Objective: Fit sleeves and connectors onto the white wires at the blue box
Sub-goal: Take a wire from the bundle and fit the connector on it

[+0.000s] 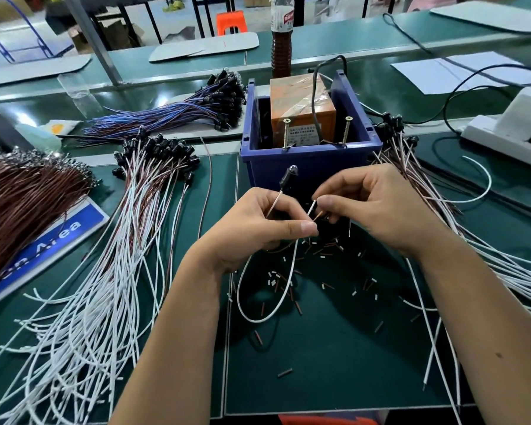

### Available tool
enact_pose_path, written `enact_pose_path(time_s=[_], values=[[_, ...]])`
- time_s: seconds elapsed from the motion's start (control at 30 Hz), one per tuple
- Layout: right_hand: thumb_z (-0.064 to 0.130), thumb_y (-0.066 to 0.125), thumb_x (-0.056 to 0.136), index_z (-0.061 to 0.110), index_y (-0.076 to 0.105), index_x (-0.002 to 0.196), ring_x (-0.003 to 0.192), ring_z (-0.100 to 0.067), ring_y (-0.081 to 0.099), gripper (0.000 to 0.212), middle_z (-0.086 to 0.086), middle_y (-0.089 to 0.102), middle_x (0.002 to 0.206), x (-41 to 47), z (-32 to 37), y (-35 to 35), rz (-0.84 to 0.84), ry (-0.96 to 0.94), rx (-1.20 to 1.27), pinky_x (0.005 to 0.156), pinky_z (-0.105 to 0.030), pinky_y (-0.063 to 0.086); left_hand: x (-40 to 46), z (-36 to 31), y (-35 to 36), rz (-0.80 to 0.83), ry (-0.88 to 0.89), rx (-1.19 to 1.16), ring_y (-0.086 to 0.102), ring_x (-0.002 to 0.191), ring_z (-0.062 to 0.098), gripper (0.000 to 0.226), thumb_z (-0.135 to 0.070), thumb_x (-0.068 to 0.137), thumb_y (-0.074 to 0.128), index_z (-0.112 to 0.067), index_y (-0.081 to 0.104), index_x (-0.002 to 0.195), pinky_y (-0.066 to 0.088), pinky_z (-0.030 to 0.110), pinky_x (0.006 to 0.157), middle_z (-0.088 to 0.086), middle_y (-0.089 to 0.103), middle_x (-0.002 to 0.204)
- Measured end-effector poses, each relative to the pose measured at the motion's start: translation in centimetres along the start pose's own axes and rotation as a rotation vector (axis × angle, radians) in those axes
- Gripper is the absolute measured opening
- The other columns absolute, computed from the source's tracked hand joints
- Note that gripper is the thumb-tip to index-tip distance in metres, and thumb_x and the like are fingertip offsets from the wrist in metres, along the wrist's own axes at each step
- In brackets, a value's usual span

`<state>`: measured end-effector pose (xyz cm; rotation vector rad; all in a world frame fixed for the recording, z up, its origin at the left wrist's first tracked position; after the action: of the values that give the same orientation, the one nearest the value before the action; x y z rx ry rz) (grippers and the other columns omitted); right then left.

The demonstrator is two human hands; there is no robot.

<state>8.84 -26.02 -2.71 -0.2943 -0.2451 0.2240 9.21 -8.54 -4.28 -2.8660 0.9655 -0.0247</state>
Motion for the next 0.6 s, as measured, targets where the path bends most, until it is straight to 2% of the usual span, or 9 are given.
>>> enact_pose_path(time_s=[0.17,0.3,0.33,0.4,0.47,0.6], values=[[0.008,0.072,0.095,0.013,0.078,0.094,0.07,-0.011,0.071,0.007,-0.004,0.077,0.077,-0.1,0.0,0.4,0.119,0.015,-0.044,0.07,-0.019,0.055,-0.3,0.3,-0.3,0.069,-0.036,-0.009,0.032,0.052,0.012,0.009,-0.017,0.08,0.081,-0.012,0.076,0.074,0.022,0.022,0.047,0.013,0.046,0.069],[0.016,0.072,0.093,0.015,0.077,0.093,0.07,-0.011,0.07,0.006,-0.005,0.077,0.078,-0.4,0.2,0.5,0.19,0.016,-0.065,0.071,-0.019,0.056,-0.7,0.3,-0.5,0.115,-0.054,0.001,0.035,0.053,0.009,0.011,-0.026,0.078,0.08,-0.017,0.076,0.073,0.023,0.021,0.047,0.003,0.055,0.066],[0.02,0.072,0.092,0.016,0.077,0.093,0.07,-0.01,0.07,0.007,-0.005,0.077,0.078,-0.4,0.2,0.5,0.193,0.015,-0.063,0.07,-0.018,0.056,-0.7,0.4,-0.6,0.114,-0.054,0.009,0.035,0.052,0.009,0.011,-0.027,0.078,0.08,-0.017,0.076,0.073,0.024,0.021,0.047,0.006,0.055,0.066],[0.026,0.071,0.089,0.017,0.078,0.093,0.069,-0.01,0.07,0.012,-0.005,0.077,0.078,-0.4,0.3,0.4,0.182,0.011,-0.055,0.069,-0.018,0.055,-0.6,0.5,-0.7,0.088,-0.051,0.019,0.034,0.052,0.011,0.014,-0.027,0.077,0.08,-0.015,0.076,0.075,0.023,0.021,0.046,0.025,0.049,0.07],[0.022,0.073,0.09,0.016,0.078,0.093,0.069,-0.01,0.069,0.009,-0.005,0.077,0.078,-0.4,0.2,0.6,0.195,0.013,-0.058,0.069,-0.018,0.055,-0.4,0.6,-0.6,0.064,-0.049,0.022,0.032,0.05,0.013,0.013,-0.026,0.078,0.081,-0.013,0.076,0.078,0.021,0.023,0.046,0.035,0.046,0.072],[0.01,0.073,0.095,0.015,0.08,0.091,0.068,-0.008,0.068,0.009,-0.005,0.076,0.076,-0.4,0.0,1.4,0.247,0.022,-0.053,0.067,-0.018,0.054,0.0,1.0,-0.4,0.045,-0.051,0.003,0.032,0.046,0.01,0.008,-0.016,0.084,0.078,-0.008,0.077,0.082,0.024,0.019,0.044,0.011,0.044,0.059]])
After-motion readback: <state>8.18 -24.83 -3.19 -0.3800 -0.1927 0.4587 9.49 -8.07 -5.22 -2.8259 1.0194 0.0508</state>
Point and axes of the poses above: each hand's wrist, its own x-axis towards the middle knuckle, its own y-axis out of the palm, z = x × y, the point moved 6 cm from there along x, towards the middle knuckle
